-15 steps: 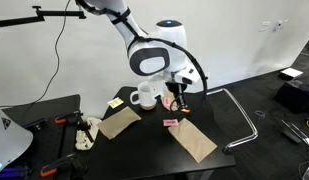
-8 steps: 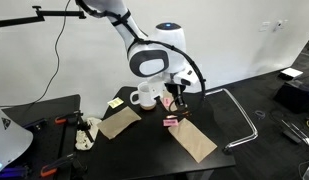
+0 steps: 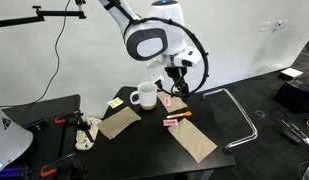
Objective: Take the pen out of the mug and put it on the table
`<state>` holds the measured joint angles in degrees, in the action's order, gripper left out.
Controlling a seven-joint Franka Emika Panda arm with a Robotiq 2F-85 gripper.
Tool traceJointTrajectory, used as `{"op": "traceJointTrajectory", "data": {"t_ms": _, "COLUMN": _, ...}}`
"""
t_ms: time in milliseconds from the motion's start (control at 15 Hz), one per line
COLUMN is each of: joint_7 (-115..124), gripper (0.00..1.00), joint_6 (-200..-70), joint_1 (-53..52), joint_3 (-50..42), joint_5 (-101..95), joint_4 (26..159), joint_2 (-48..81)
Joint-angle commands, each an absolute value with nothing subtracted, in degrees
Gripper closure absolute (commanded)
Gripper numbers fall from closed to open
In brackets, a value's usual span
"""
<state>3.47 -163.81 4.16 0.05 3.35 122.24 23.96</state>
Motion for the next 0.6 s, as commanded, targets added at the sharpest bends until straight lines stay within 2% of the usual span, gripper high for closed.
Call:
{"op": "traceJointTrajectory", "data": {"t_ms": 0, "joint_7": 5.3, "gripper": 0.00, "joint_6": -157.1, "joint_1": 1.9, "joint_3": -1.6, "joint_5": 2.7, "joint_4": 126.4, "joint_2": 15.0}}
{"op": "traceJointTrajectory", "data": {"t_ms": 533, "joint_7": 12.7, "gripper": 0.00, "joint_6": -142.8, "joint_1": 0.1, "joint_3": -2.1, "joint_5": -3.2, "joint_4": 129.9, "joint_2": 0.7}}
